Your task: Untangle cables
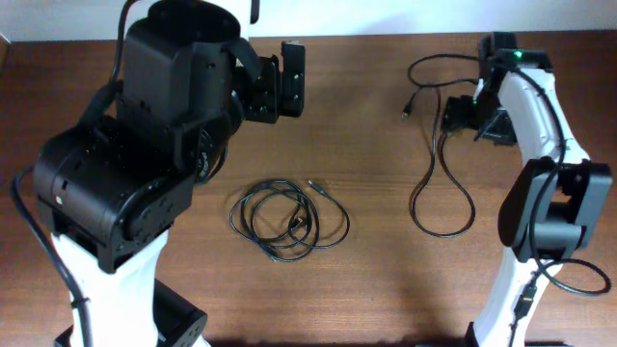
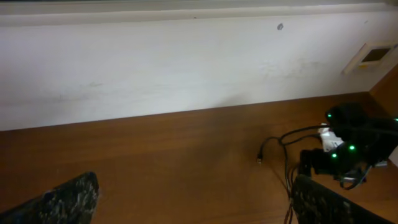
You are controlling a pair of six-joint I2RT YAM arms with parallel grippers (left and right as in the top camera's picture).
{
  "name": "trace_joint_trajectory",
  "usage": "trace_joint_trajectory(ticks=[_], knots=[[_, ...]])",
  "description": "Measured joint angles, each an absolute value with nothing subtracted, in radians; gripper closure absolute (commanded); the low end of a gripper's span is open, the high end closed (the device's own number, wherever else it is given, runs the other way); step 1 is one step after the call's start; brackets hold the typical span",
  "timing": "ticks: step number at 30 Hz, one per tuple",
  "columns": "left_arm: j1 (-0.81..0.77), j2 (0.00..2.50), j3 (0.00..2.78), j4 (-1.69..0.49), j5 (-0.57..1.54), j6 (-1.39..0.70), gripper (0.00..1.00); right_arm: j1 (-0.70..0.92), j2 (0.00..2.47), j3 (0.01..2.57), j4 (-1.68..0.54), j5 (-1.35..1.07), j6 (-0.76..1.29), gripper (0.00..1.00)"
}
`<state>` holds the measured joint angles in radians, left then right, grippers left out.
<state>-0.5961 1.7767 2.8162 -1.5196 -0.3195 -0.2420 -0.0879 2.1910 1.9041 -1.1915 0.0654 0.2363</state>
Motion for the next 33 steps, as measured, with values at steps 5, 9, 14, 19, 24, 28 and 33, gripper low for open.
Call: trace_joint_trajectory(ticks=[5,9,14,19,24,28,33], knots=[[-0.596,1.777,2.816,-1.528,-0.323,-0.242,0.01,-0.074,2.206,1.880,-1.142,0.024,0.236,0.01],[-0.596,1.777,2.816,-1.541,-0.323,-0.242,0.01,-0.043,2.208,1.840,-1.082,0.006,0.235,0.01],[-0.596,1.777,2.816,-1.551,-0.342,-0.242,0.01,-0.043,2.212,1.706,-0.956,0.006,0.236,0.07],[-0.596,1.777,2.816,-1.568,-0.349,-0.242,0.01,-0.043,2.210,1.646,-0.884,0.007,0.235,0.86],[-0.596,1.777,2.816,-1.587,-0.349,-0.242,0.01,-0.044,2.181,1.583,-0.784,0.004,0.228,0.96],[-0.596,1.777,2.816,-1.592,-0.350,-0.242,0.01,-0.047,2.178,1.587,-0.800,-0.007,0.224,0.96],[-0.596,1.777,2.816,-1.615,-0.367,-0.242,0.01,-0.052,2.193,1.915,-1.053,-0.004,0.233,0.96]])
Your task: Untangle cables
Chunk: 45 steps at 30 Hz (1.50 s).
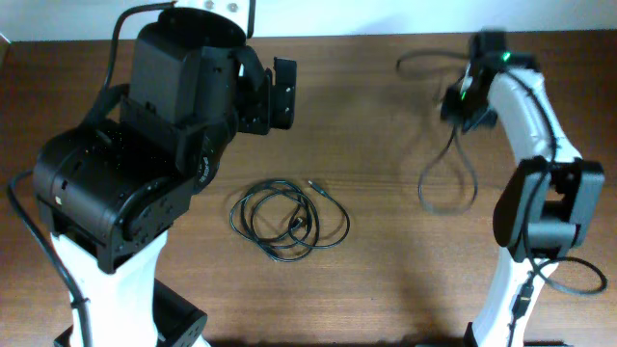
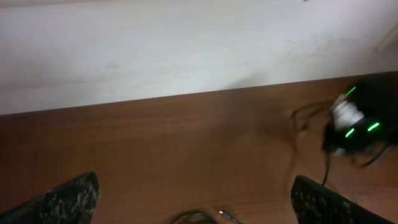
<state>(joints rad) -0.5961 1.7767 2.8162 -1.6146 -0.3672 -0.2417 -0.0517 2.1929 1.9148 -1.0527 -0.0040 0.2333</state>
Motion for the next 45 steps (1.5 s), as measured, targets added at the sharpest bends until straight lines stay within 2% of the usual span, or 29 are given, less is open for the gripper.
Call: trace_joint_trajectory(ticks=[2,6,10,13,16,18,20,21,30,31,33,35,37,38,39,40,42,45], knots=[[-0.596,1.777,2.816,-1.617,-0.386,-0.242,0.01,-0.094,2.174,2.125,-1.057,0.083,0.316,0.96],[-0.596,1.777,2.816,-1.653,-0.395,-0.242,0.01,-0.212,2.174,2.233,-1.007,0.278,0.473,0.96],[-0.596,1.777,2.816,-1.685,-0.395,-0.242,0.01,-0.218,2.174,2.244,-0.993,0.545,0.931,0.96],[-0.596,1.777,2.816,-1.686,-0.395,-0.242,0.01,-0.224,2.174,2.244,-0.996,0.569,1.153,0.96],[-0.596,1.777,2.816,-1.686,-0.426,-0.242,0.01,-0.283,2.229,2.254,-0.867,0.483,1.252,0.96],[-0.596,1.778,2.816,-1.683,-0.476,-0.289,0.01,-0.345,2.321,2.254,-0.714,0.395,1.264,0.96],[-0.594,1.800,2.817,-1.668,-0.584,-0.350,0.01,-0.375,2.399,2.244,-0.455,0.398,1.137,0.96],[-0.594,1.820,2.817,-1.668,-0.622,-0.362,0.01,-0.373,2.420,2.245,-0.394,0.414,1.064,0.96],[-0.594,1.892,2.816,-1.686,-0.679,-0.383,0.01,-0.442,2.661,2.253,-0.437,0.428,0.938,0.96],[-0.594,1.892,2.816,-1.686,-0.690,-0.384,0.01,-0.448,2.677,2.253,-0.437,0.428,0.933,0.04],[-0.594,1.892,2.816,-1.686,-0.703,-0.384,0.01,-0.449,2.679,2.255,-0.437,0.427,0.912,0.04],[-0.594,1.892,2.816,-1.686,-0.708,-0.384,0.01,-0.449,2.679,2.316,-0.491,0.390,0.798,0.02],[-0.594,1.892,2.816,-1.688,-0.708,-0.382,0.01,-0.448,2.685,2.551,-0.723,0.356,0.677,0.01],[-0.594,1.892,2.816,-1.687,-0.708,-0.382,0.01,-0.448,2.685,2.651,-0.838,0.351,0.660,0.05],[-0.594,1.893,2.816,-1.686,-0.708,-0.382,0.01,-0.448,2.677,2.696,-0.883,0.349,0.657,0.89],[-0.594,1.892,2.816,-1.686,-0.708,-0.381,0.01,-0.450,2.667,2.711,-0.972,0.349,0.687,0.96],[-0.593,1.893,2.816,-1.680,-0.708,-0.378,0.01,-0.457,2.666,2.672,-1.088,0.335,0.849,0.96],[-0.588,1.895,2.816,-1.681,-0.707,-0.378,0.01,-0.463,2.668,2.576,-1.014,0.289,1.006,0.96]])
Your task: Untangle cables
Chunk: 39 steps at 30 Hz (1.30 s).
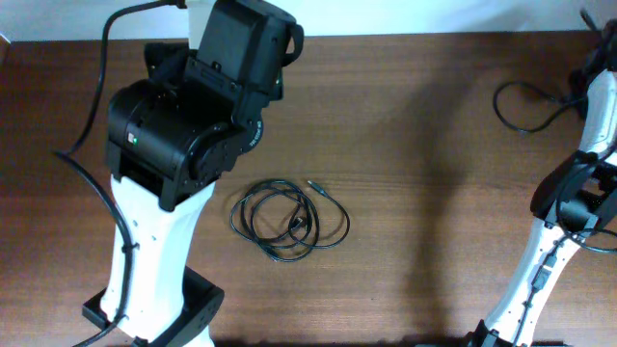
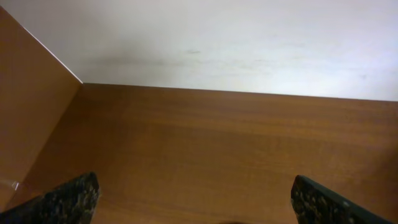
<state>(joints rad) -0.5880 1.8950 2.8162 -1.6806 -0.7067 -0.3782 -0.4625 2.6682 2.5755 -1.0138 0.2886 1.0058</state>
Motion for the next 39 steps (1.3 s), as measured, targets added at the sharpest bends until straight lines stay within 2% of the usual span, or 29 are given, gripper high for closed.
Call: trace_joint_trajectory(ticks=[4,11,17,22,25,28,32,34,36,39], knots=[[-0.588,1.917,2.816,-1.671,-0.704,-0.378,0.01,-0.465,2.670,2.450,-0.885,0.274,1.048,0.96],[-0.588,1.944,2.816,-1.641,-0.703,-0.378,0.01,-0.474,2.669,2.417,-1.015,0.312,1.122,0.96],[-0.588,1.979,2.816,-1.626,-0.696,-0.362,0.01,-0.485,2.670,2.291,-0.560,0.286,1.097,0.96],[-0.588,1.979,2.816,-1.588,-0.696,-0.348,0.01,-0.476,2.771,2.273,-0.122,0.179,0.905,0.96],[-0.588,1.979,2.816,-1.581,-0.696,-0.347,0.01,-0.445,2.787,2.271,-0.056,0.174,0.794,0.96],[-0.588,1.979,2.816,-1.577,-0.696,-0.347,0.01,-0.402,2.777,2.300,-0.170,0.194,0.715,0.96],[-0.588,1.979,2.816,-1.588,-0.696,-0.344,0.01,-0.395,2.612,2.338,-0.780,0.173,0.702,0.96],[-0.587,1.979,2.816,-1.590,-0.696,-0.343,0.01,-0.395,2.482,2.341,-1.008,0.178,0.792,0.96],[-0.587,1.979,2.816,-1.585,-0.696,-0.343,0.01,-0.394,2.427,2.346,-1.103,0.161,0.854,0.96],[-0.587,1.979,2.816,-1.570,-0.696,-0.343,0.01,-0.352,2.426,2.318,-1.109,0.125,0.882,0.96]])
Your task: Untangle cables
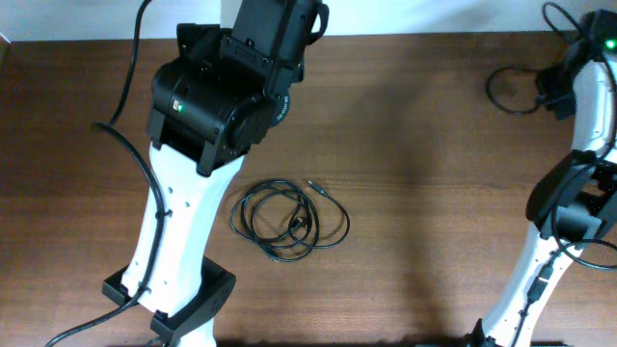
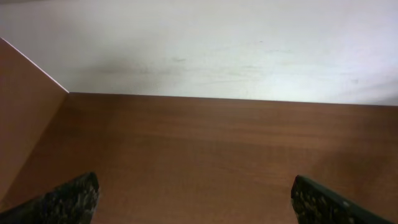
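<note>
A coiled black cable lies on the brown table, one plug end sticking out at its upper right. A second black cable hangs in a loop at the far right back, held up by my right gripper, which looks shut on it. My left arm is raised over the back left of the table, well apart from the coil. In the left wrist view my left gripper is open, its mottled fingertips wide apart with only bare wood between them.
The left wrist view faces the white back wall where the table meets it, with a wooden side panel at the left. The two arm bases stand at the front edge, left and right.
My left arm has shifted a little to the right and still faces the back wall. The right gripper and its cable loop have come slightly back into the overhead view. The coil has not moved.
At first my right gripper was low on a loose cable spread over the right of the table, the left gripper open and facing that way. Then the right arm had that cable lifted toward the back, later at the far right edge. The left arm turned to the wall.
</note>
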You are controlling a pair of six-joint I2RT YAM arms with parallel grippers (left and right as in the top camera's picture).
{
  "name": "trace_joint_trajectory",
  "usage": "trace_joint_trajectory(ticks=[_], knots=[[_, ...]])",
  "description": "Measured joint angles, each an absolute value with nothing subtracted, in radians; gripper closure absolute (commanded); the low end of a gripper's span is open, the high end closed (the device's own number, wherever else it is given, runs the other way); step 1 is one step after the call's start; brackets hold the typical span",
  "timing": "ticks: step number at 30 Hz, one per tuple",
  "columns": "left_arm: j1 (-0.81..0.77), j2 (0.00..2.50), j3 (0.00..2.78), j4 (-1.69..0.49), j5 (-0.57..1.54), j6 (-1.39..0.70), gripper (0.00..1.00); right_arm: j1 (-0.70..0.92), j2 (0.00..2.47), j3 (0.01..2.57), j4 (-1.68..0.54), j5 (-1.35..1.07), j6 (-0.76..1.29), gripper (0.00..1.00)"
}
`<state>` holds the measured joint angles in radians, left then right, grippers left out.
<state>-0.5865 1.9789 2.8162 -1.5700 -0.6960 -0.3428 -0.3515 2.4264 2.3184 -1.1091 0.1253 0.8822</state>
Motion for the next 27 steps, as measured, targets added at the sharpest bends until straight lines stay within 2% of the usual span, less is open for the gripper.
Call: trace_joint_trajectory(ticks=[2,4,6,8,20,24,27], knots=[[-0.587,1.979,2.816,-1.567,-0.696,-0.340,0.01,-0.268,2.427,2.302,-1.027,0.119,0.714,0.96],[-0.587,1.979,2.816,-1.567,-0.696,-0.340,0.01,-0.184,2.447,2.285,-0.940,0.126,0.255,0.96],[-0.587,1.979,2.816,-1.573,-0.696,-0.340,0.01,-0.168,2.507,2.214,-0.824,0.112,-0.009,0.96],[-0.587,1.979,2.816,-1.581,-0.695,-0.340,0.01,-0.185,2.547,2.188,-0.785,0.095,-0.131,0.96],[-0.587,1.979,2.816,-1.597,-0.695,-0.340,0.01,-0.348,2.578,2.184,-0.619,-0.002,-0.272,0.96],[-0.587,1.979,2.816,-1.601,-0.695,-0.340,0.01,-0.333,2.552,2.190,-0.772,-0.073,-0.265,0.96],[-0.586,1.979,2.816,-1.576,-0.695,-0.340,0.01,-0.220,2.409,2.173,-0.973,-0.126,-0.236,0.96]])
